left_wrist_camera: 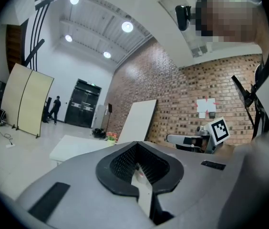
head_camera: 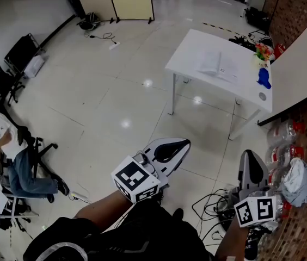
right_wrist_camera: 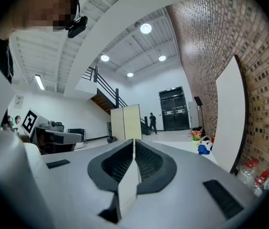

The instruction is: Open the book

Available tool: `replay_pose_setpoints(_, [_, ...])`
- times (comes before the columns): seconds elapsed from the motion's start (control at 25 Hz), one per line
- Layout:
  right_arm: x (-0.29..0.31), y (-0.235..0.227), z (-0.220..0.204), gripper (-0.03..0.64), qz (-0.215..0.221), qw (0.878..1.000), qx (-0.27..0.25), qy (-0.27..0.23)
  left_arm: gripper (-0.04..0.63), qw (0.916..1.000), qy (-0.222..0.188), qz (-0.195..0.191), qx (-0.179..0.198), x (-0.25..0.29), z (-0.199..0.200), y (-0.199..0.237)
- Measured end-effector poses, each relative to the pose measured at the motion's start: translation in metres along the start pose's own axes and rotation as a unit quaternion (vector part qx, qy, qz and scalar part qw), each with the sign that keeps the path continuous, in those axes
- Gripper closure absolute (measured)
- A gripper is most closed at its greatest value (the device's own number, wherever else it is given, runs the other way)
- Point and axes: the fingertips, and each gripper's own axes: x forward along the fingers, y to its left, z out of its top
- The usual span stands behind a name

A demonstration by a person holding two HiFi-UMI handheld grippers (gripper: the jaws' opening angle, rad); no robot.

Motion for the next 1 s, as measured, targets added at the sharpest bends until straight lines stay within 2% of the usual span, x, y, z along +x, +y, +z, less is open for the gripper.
replay_pose_setpoints(0.24, [-0.08,-0.027,-0.009,0.614,0.012,1.0,0.006,0.005,0.6,0.9996,0.021,0.021,0.001,0.001,-0.027,-0.081])
replay_pose_setpoints(0.36, [-0.104,-0.028,-0.006,0.614,0.01,1.0,0.013,-0.005,0.6,0.9991,0.025,0.033,0.009,-0.012,-0.026,-0.098])
replay_pose_setpoints(0.52, [-0.115,0.001,-0.004,0.614,0.011,1.0,0.013,-0.008,0.6,0.999,0.021,0.038,0.012,-0.045,-0.02,-0.102])
replay_pose_setpoints(0.68, [-0.124,0.018,-0.002,0.614,0.005,1.0,0.018,-0.012,0.6,0.9995,0.01,0.026,0.017,-0.061,-0.018,-0.107])
replay_pose_setpoints(0.76, [-0.126,0.033,0.002,0.614,0.0,1.0,0.021,-0.019,0.6,0.9995,0.001,0.024,0.022,-0.076,-0.01,-0.101])
replay_pose_setpoints(0.88, [-0.127,0.059,0.009,0.614,0.0,0.999,0.033,-0.019,0.6,0.9992,-0.01,0.038,0.007,-0.104,0.0,-0.085])
replay_pose_setpoints(1.0, [-0.132,0.064,0.009,0.615,-0.009,0.999,0.028,-0.013,0.6,0.9991,-0.016,0.039,0.011,-0.113,0.003,-0.084])
